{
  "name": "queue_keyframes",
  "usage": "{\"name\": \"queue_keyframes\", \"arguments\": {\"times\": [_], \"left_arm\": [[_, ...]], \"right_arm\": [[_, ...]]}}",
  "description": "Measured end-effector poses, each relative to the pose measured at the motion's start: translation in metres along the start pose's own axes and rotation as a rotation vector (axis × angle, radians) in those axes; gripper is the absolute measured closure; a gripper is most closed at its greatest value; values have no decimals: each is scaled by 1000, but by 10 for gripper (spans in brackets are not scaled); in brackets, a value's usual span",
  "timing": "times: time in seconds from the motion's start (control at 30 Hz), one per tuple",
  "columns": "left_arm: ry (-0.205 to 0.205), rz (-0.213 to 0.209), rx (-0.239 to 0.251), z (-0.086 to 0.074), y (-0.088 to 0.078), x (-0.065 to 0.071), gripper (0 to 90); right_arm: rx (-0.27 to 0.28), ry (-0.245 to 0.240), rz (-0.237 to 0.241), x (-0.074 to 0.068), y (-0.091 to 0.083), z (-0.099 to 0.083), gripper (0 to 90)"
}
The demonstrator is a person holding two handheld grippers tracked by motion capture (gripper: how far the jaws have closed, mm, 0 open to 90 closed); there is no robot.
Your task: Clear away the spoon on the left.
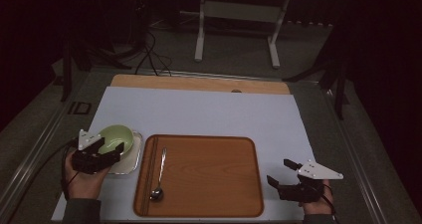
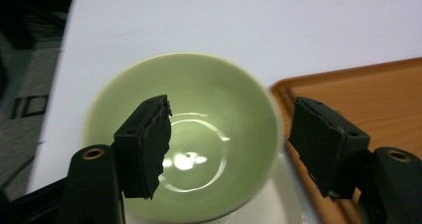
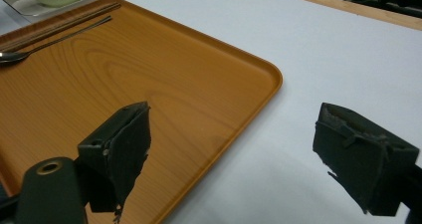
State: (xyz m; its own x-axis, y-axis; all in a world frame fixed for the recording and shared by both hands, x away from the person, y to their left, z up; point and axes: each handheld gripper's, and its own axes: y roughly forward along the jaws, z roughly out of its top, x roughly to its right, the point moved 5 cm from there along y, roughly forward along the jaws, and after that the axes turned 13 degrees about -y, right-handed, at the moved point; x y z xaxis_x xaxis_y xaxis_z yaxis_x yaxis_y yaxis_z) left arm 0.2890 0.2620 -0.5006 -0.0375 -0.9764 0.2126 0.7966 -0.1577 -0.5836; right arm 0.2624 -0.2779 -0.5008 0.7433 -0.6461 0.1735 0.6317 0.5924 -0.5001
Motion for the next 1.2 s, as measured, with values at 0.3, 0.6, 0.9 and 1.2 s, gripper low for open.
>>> {"name": "queue_keyframes", "arguments": {"times": [0.3,0.6,0.9,1.2], "left_arm": [[-71,57,-1,-2,1,-22,312],[-151,97,-48,-8,12,-40,312],[-234,107,-137,-18,23,-50,420],[-324,72,-170,-21,27,-53,580]], "right_arm": [[1,-1,0,0,0,0,146],[2,-4,1,0,0,1,146],[2,-7,0,0,0,1,146],[3,-5,-1,0,-1,1,145]]}}
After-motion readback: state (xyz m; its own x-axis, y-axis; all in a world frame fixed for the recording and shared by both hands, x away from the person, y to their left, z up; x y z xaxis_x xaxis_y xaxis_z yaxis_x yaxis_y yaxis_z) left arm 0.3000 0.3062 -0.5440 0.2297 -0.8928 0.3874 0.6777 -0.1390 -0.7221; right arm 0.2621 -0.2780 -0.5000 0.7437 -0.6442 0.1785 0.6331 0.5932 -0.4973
